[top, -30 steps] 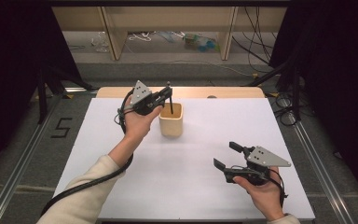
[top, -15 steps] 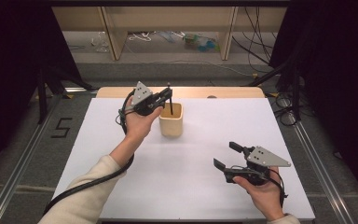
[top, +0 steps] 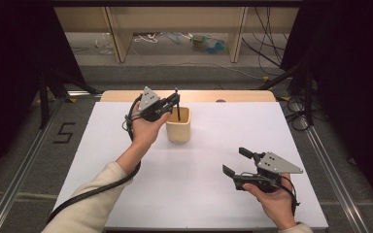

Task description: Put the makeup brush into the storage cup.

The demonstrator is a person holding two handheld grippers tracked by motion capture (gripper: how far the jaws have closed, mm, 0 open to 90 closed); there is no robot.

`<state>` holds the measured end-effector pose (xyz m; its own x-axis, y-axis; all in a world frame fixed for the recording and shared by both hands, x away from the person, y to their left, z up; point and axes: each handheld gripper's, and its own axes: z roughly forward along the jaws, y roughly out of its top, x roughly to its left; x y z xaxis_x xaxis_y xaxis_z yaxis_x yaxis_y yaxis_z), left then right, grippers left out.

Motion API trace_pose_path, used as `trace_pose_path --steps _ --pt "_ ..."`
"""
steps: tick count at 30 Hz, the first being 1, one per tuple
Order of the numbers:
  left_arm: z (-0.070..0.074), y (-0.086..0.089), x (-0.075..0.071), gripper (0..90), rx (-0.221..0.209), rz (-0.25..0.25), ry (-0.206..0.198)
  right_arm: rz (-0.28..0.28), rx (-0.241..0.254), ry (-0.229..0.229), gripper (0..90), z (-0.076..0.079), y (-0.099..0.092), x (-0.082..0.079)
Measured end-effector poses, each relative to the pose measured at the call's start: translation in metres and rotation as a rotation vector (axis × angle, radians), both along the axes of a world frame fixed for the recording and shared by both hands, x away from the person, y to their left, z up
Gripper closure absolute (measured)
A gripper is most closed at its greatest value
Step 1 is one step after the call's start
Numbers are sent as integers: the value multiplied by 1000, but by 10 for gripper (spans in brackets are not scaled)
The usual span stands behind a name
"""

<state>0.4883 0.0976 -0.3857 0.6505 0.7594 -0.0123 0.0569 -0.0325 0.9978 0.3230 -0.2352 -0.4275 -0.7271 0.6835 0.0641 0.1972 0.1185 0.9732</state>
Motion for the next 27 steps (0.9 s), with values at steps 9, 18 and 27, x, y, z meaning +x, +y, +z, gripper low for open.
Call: trace_pose_path --steps 9,18,27 --pt "-7 -2 1 835 -2 2 6 -12 -17 -3 182 1 -1 0" --pt "-14 -4 2 835 -4 5 27 -15 -17 -1 182 0 -1 0" --pt "-18 -3 4 835 13 8 29 -10 -15 4 182 0 -1 0"
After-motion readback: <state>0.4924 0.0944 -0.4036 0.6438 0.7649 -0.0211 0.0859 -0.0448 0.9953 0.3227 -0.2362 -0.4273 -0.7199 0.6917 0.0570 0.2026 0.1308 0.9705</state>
